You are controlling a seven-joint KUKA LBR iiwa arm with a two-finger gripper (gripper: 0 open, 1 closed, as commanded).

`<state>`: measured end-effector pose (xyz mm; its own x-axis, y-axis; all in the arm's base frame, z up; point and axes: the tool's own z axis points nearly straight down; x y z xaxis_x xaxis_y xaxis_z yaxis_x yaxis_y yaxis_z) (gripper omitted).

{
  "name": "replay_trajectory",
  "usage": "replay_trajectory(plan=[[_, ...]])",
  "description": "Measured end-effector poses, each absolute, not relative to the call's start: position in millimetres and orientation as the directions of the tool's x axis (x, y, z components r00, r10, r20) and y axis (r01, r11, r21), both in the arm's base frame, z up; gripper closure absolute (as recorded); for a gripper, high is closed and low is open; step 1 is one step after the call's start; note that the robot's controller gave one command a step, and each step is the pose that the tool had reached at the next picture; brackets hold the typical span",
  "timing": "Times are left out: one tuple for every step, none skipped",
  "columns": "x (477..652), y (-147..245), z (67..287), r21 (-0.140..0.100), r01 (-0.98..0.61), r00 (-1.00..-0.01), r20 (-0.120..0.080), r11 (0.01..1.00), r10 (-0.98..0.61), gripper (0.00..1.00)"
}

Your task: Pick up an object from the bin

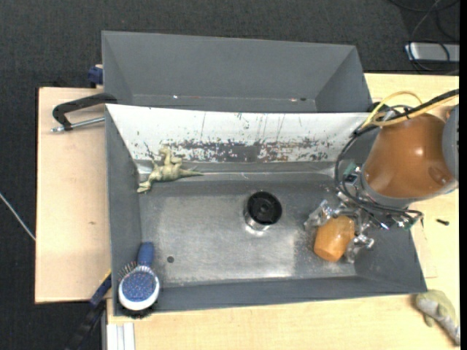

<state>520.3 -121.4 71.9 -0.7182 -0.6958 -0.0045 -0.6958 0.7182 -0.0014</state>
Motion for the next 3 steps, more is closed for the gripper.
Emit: replay_trajectory(plan=[[521.0,-121,73,-0.002,-0.697,-0.717,-0.006,0.717,-0.697,1.00],[523.4,-120,105,-0.006,-0.697,-0.717,-0.007,0.717,-0.697,1.00],[525.9,-120,159,-0.008,-0.695,-0.719,-0.007,0.719,-0.695,1.00]])
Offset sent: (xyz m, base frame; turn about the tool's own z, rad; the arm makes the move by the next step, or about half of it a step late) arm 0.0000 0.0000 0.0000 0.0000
